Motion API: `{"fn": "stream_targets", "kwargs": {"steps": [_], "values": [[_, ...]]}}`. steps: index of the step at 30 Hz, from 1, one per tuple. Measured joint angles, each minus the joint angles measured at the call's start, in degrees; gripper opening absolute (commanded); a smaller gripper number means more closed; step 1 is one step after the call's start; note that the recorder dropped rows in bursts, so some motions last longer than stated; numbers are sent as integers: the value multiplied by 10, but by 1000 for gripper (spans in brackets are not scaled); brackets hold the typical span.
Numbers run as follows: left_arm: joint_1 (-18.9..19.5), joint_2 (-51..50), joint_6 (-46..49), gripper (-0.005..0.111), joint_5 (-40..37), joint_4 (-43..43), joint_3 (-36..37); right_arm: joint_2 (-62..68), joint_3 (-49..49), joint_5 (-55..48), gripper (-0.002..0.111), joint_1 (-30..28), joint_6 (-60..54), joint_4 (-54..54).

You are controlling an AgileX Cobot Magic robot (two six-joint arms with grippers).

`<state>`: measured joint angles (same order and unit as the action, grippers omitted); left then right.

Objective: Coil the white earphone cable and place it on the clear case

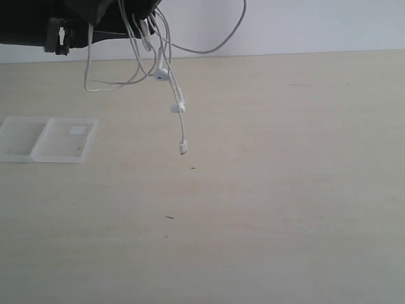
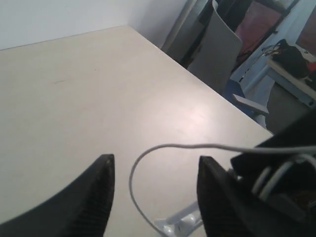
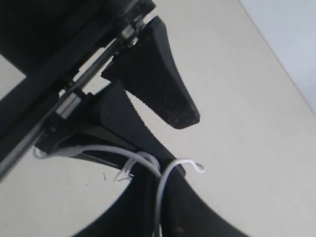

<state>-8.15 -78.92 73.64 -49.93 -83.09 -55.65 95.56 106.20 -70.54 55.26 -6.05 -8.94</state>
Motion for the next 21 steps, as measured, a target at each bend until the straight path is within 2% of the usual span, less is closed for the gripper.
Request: {"fn": "stream_targets", "kwargs": {"steps": [5,12,16,21], "values": [[21,4,5,50,1,13,0,0,0,0,0,0,0,-12],[91,33,-12,53,4,25,0,10,0,0,0,0,0,-13],[110,47,-19,59,3,25,0,24,0,0,0,0,0,-12],[115,67,-21,58,8,25,0,43,0,0,0,0,-3,-10]]}}
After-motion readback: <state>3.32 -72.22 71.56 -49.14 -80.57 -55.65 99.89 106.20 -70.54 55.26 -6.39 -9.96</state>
